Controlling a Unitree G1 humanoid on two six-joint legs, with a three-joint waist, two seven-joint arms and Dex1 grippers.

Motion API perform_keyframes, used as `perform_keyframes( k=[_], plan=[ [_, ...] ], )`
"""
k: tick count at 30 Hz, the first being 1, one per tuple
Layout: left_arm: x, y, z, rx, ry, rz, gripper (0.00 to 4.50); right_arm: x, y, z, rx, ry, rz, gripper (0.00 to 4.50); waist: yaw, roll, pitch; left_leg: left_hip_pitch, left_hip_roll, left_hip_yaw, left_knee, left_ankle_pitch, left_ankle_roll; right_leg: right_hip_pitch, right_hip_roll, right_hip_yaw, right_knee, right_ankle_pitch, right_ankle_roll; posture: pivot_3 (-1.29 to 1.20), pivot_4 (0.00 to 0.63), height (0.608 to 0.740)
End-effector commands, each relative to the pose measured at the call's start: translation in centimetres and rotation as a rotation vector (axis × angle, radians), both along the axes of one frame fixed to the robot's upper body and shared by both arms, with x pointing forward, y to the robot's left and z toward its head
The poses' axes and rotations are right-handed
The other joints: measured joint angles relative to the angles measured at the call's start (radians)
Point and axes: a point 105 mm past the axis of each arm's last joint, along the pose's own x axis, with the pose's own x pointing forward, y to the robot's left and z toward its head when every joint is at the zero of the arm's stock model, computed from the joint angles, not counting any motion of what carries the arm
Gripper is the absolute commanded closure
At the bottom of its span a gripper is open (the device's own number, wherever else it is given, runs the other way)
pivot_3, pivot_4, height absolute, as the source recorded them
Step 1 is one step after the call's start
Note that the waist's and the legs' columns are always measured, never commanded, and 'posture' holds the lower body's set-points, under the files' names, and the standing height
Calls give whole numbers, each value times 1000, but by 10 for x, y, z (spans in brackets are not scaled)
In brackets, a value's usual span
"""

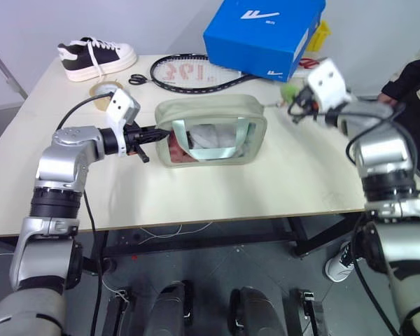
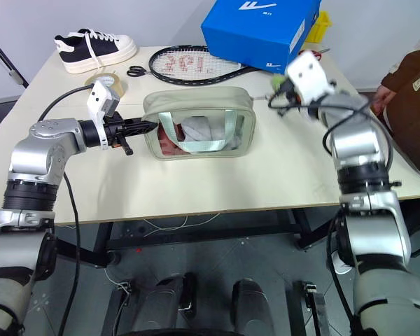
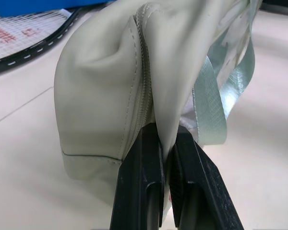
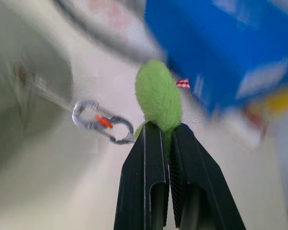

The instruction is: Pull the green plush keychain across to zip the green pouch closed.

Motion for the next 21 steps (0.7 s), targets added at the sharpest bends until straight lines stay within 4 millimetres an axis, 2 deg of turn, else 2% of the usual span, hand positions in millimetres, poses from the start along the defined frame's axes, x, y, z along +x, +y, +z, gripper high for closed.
perform_keyframes(
  k=[1,4,7,11,13,15,17,18,19,21],
  plan=[
    [-1,7,17,3,-47,18,4500,0,-3,-28,23,12,-67,4479,-3,0,0,0,0,0,0,0,0,0,0,0,0,0,0,0,150,740],
    [-2,6,16,2,-46,15,4500,0,18,-63,143,87,-62,4479,-4,0,0,1,0,0,-1,0,0,0,1,0,0,0,0,0,150,740],
    [-2,6,17,2,-46,15,4500,0,33,-72,219,112,-49,4479,-4,0,0,1,0,0,0,0,0,1,1,0,0,0,0,0,150,740],
    [-2,5,17,2,-46,16,4500,1,47,-73,356,143,-30,4479,-1,0,0,1,0,-1,0,0,0,2,1,0,0,0,0,0,150,740],
    [-2,5,15,8,-45,16,4500,0,50,-60,414,142,6,4479,-1,0,0,1,0,-1,0,0,0,2,1,0,0,0,0,0,150,740],
    [-2,5,14,18,-44,18,4500,-2,44,-47,403,123,31,4479,0,0,0,1,0,-1,0,0,0,2,1,0,0,0,0,0,150,740],
    [-2,7,15,17,-50,22,4500,-7,32,-31,361,106,64,3829,0,0,0,1,0,-1,0,0,0,2,1,0,0,0,0,0,150,740],
    [-3,8,18,15,-52,13,3733,-12,26,-20,323,99,93,3464,2,1,0,1,0,-2,0,0,1,2,1,0,0,0,0,0,150,740],
    [-5,9,20,13,-51,0,3414,-17,21,-11,286,94,121,3040,3,1,0,1,0,-2,0,-2,3,2,1,0,0,0,0,0,150,740],
    [-9,12,23,14,-40,-28,2409,-30,15,12,215,87,187,1947,2,1,0,1,0,-2,0,-3,4,2,1,0,0,0,0,0,150,740]
  ],
)
